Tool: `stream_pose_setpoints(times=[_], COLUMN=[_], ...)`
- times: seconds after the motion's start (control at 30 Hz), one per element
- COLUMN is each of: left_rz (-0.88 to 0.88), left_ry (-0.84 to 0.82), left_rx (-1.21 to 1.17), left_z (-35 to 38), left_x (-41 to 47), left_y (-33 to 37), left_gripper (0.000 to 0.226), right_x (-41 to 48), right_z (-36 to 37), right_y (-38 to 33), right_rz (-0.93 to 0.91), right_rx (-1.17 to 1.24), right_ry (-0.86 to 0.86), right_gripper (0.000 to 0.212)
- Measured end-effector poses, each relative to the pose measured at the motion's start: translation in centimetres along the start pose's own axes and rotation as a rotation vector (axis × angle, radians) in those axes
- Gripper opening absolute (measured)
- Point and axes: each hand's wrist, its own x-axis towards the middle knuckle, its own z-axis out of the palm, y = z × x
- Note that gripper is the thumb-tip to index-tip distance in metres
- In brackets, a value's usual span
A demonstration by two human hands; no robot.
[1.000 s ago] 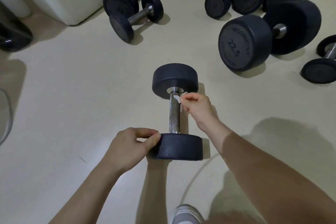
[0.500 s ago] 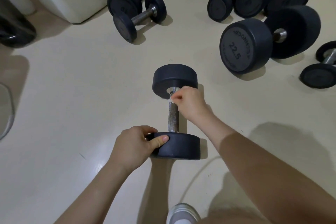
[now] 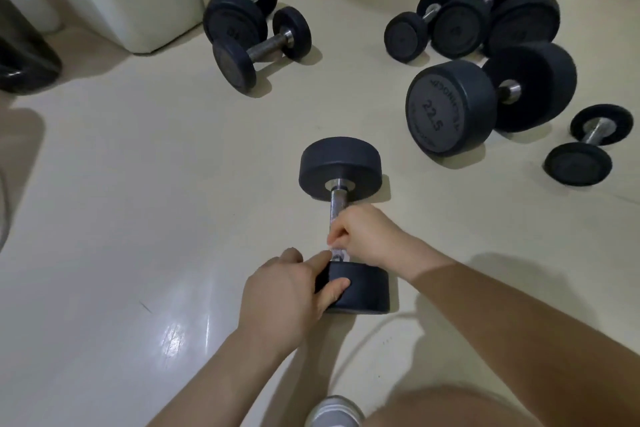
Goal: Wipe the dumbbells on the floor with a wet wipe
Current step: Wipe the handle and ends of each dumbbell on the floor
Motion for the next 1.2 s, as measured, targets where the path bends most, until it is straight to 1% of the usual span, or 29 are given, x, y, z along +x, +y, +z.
stream_pose_setpoints(times=[0.03, 0.07, 0.1, 0.17, 0.2, 0.23, 0.37, 0.4, 0.43, 0.5, 0.53, 0.57, 0.63, 0.7, 0.73, 0.8, 0.83, 0.87, 0.93, 0.97, 1.0, 1.03, 1.1, 1.13, 1.2], left_rz=[0.026, 0.054, 0.08, 0.114, 0.133, 0.16, 0.252, 0.266, 0.278, 0.304, 0.314, 0.325, 0.338, 0.346, 0.359, 0.399, 0.419, 0.44, 0.478, 0.492, 0.511, 0.526, 0.518, 0.515, 0.516], left_ry=[-0.003, 0.008, 0.025, 0.023, -0.001, -0.028, -0.067, -0.068, -0.067, -0.053, -0.042, -0.024, 0.008, 0.009, 0.018, 0.051, 0.075, 0.095, 0.098, 0.09, 0.082, 0.063, 0.029, 0.007, -0.044], left_rx=[-0.004, -0.014, -0.024, -0.043, -0.068, -0.101, -0.157, -0.155, -0.151, -0.139, -0.135, -0.134, -0.164, -0.207, -0.225, -0.234, -0.233, -0.229, -0.212, -0.2, -0.181, -0.166, -0.165, -0.166, -0.166], left_z=[0.0, 0.0, 0.0, -0.2, -0.2, 0.0, 0.5, 0.7, 1.0, 1.3, 1.3, 1.3, 1.5, 1.7, 1.8, 2.2, 2.4, 2.6, 2.6, 2.6, 2.6, 2.5, 2.1, 1.9, 1.5], left_x=[-0.1, -0.2, -0.3, -0.2, 0.0, 0.2, 0.8, 1.0, 1.2, 1.7, 2.0, 2.2, 2.3, 2.2, 2.2, 2.1, 2.2, 2.3, 2.4, 2.5, 2.6, 2.8, 3.0, 3.0, 3.0], left_y=[0.3, 0.7, 1.1, 1.9, 2.1, 2.2, 3.0, 3.2, 3.4, 3.9, 4.1, 4.3, 4.3, 4.1, 4.0, 4.0, 4.0, 4.2, 4.5, 4.6, 4.8, 4.9, 4.9, 4.9, 4.9], left_gripper=[0.055, 0.059, 0.059, 0.054, 0.05, 0.048, 0.053, 0.054, 0.055, 0.057, 0.058, 0.06, 0.059, 0.057, 0.057, 0.057, 0.057, 0.058, 0.06, 0.062, 0.064, 0.066, 0.068, 0.069, 0.07], right_x=[-0.7, -0.6, 0.2, 2.0, 2.2, 1.9, -2.4, -2.2, -1.5, 0.4, 1.1, 1.6, 1.2, -0.7, -1.7, -3.2, -3.4, -3.1, -1.7, -1.0, -0.6, -0.5, -1.9, -2.9, -4.5], right_z=[-0.2, -0.6, -0.8, -1.1, -1.0, -0.6, -0.6, -1.2, -1.9, -2.7, -2.9, -2.8, -2.5, -2.1, -1.9, -1.5, -1.5, -1.5, -1.7, -1.8, -1.8, -1.6, -1.2, -1.2, -1.2], right_y=[0.1, 0.5, 1.1, 2.5, 3.1, 3.6, 3.6, 3.7, 3.9, 4.8, 5.1, 5.3, 5.3, 4.7, 4.7, 4.9, 5.0, 5.2, 5.6, 5.6, 5.7, 5.9, 5.8, 5.8, 5.7], right_rz=[-0.011, -0.013, -0.004, 0.09, 0.132, 0.151, 0.08, 0.087, 0.099, 0.162, 0.18, 0.185, 0.179, 0.148, 0.149, 0.185, 0.201, 0.229, 0.292, 0.298, 0.294, 0.274, 0.232, 0.242, 0.269], right_rx=[0.027, 0.052, 0.087, 0.133, 0.157, 0.189, 0.136, 0.175, 0.24, 0.368, 0.37, 0.352, 0.257, 0.16, 0.173, 0.309, 0.372, 0.428, 0.547, 0.547, 0.495, 0.438, 0.343, 0.348, 0.439], right_ry=[-0.044, -0.028, 0.056, 0.261, 0.31, 0.301, 0.014, 0.004, 0.053, 0.229, 0.294, 0.317, 0.265, 0.147, 0.084, -0.023, -0.011, 0.075, 0.305, 0.368, 0.372, 0.336, 0.187, 0.099, -0.071], right_gripper=[0.014, 0.014, 0.022, 0.024, 0.021, 0.018, 0.014, 0.013, 0.011, 0.011, 0.013, 0.016, 0.017, 0.016, 0.014, 0.01, 0.009, 0.009, 0.008, 0.011, 0.015, 0.016, 0.01, 0.008, 0.017])
